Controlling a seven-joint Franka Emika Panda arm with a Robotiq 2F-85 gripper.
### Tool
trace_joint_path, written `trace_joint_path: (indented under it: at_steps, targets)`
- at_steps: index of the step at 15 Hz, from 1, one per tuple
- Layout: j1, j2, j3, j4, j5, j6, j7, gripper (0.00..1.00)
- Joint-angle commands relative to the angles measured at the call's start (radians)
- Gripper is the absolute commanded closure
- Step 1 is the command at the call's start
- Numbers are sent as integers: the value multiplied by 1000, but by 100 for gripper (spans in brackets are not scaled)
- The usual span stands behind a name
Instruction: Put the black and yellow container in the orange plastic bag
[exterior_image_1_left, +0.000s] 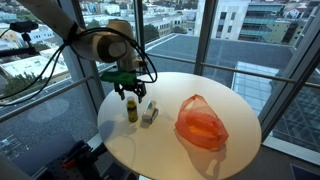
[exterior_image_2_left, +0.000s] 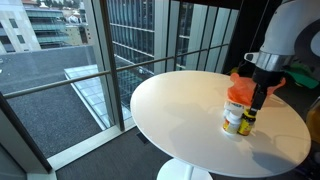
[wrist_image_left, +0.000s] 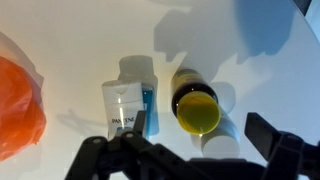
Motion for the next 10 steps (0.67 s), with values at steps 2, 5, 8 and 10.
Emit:
trace_joint_path:
  at_steps: [2,5,8,10]
  targets:
    - [-4,59,11,45,-47,8,62,8]
    - [-3,66,13,48,-64,-1,81,36]
    - [-4,51,12,35,-78,-6,94,30]
    - [-5,47,12,32,-79,-8,95,25]
